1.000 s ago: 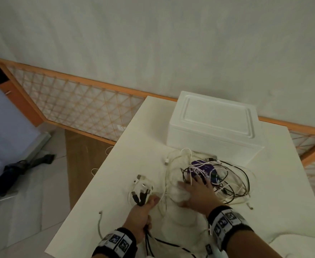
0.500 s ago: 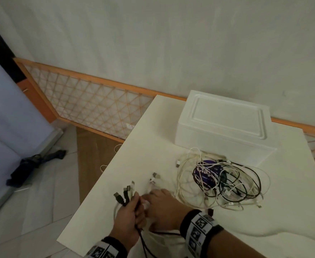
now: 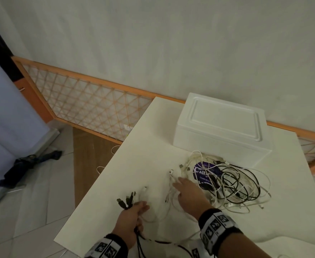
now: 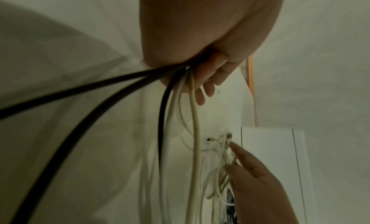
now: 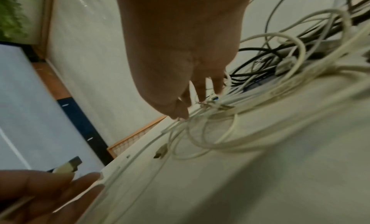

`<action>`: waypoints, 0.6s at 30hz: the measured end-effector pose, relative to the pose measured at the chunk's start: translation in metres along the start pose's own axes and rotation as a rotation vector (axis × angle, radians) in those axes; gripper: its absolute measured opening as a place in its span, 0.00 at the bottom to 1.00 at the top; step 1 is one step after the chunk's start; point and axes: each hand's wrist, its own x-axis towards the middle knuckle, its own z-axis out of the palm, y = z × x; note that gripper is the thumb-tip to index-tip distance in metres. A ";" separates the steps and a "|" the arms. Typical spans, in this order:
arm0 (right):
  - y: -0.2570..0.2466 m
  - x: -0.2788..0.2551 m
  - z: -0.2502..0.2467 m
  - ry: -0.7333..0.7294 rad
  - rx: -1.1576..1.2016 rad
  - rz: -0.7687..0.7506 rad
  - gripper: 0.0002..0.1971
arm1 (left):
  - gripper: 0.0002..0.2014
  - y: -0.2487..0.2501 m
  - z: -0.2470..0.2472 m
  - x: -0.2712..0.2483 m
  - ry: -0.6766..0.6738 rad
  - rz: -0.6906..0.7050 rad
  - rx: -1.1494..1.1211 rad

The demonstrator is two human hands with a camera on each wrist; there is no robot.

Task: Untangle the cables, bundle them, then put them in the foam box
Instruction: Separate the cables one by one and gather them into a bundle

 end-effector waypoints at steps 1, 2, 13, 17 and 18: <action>0.003 0.000 -0.002 0.003 0.047 0.040 0.26 | 0.10 0.001 0.003 0.002 -0.010 0.007 0.029; 0.006 0.000 -0.004 0.029 0.107 0.078 0.24 | 0.10 0.001 0.007 0.005 -0.020 0.015 0.052; 0.018 0.035 -0.020 0.077 0.076 0.463 0.13 | 0.11 0.006 0.034 0.021 -0.115 0.070 0.279; 0.013 0.040 -0.017 0.009 -0.026 0.381 0.14 | 0.10 0.015 0.059 0.022 -0.332 0.179 0.291; 0.013 0.041 -0.018 0.011 -0.042 0.360 0.14 | 0.11 0.015 0.068 0.024 -0.390 0.200 0.301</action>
